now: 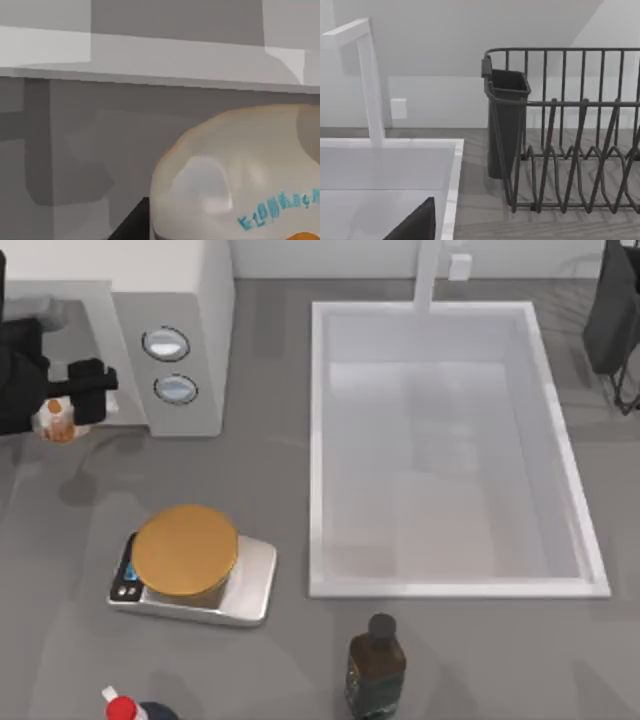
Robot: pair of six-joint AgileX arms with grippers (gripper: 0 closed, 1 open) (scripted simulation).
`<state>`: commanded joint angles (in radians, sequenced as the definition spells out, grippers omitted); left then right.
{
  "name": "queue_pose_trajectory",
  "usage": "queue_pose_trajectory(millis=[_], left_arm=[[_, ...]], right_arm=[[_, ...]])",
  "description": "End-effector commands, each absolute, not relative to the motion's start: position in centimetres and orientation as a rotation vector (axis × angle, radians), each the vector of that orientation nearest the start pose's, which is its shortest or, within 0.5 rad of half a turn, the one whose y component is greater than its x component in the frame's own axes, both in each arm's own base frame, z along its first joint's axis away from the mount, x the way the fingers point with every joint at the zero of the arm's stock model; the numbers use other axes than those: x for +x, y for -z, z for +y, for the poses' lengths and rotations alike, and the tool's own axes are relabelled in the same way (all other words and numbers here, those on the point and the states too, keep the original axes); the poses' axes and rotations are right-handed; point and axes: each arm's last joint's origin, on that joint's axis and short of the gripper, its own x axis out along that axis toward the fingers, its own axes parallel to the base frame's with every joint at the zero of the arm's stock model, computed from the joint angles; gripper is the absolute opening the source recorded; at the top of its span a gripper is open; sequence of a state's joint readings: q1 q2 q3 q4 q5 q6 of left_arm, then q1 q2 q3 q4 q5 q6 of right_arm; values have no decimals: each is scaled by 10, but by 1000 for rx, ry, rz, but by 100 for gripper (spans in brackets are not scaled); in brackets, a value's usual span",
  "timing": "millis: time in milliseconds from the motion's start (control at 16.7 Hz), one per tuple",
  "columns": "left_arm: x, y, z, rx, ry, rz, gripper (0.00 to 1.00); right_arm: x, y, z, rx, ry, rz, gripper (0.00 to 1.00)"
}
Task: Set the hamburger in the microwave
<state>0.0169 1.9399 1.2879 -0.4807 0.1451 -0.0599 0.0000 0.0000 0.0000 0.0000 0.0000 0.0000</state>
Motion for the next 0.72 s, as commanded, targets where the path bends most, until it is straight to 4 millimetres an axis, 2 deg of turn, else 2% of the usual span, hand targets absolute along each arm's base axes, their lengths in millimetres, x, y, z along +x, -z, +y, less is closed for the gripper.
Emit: queue_pose_trajectory(millis=[180,360,540,720], left_arm=[[445,-129,19,-157,95,876,0],[482,-104,36,-121,96,635,0],[502,-83,54,-66,71,466,0],[510,-67,67,-16,36,376,0]], right_arm=[[106,-160,-1,0,0,0,100],[106,-160,-1,0,0,0,100],[106,-160,-1,0,0,0,100],[106,-160,-1,0,0,0,100]])
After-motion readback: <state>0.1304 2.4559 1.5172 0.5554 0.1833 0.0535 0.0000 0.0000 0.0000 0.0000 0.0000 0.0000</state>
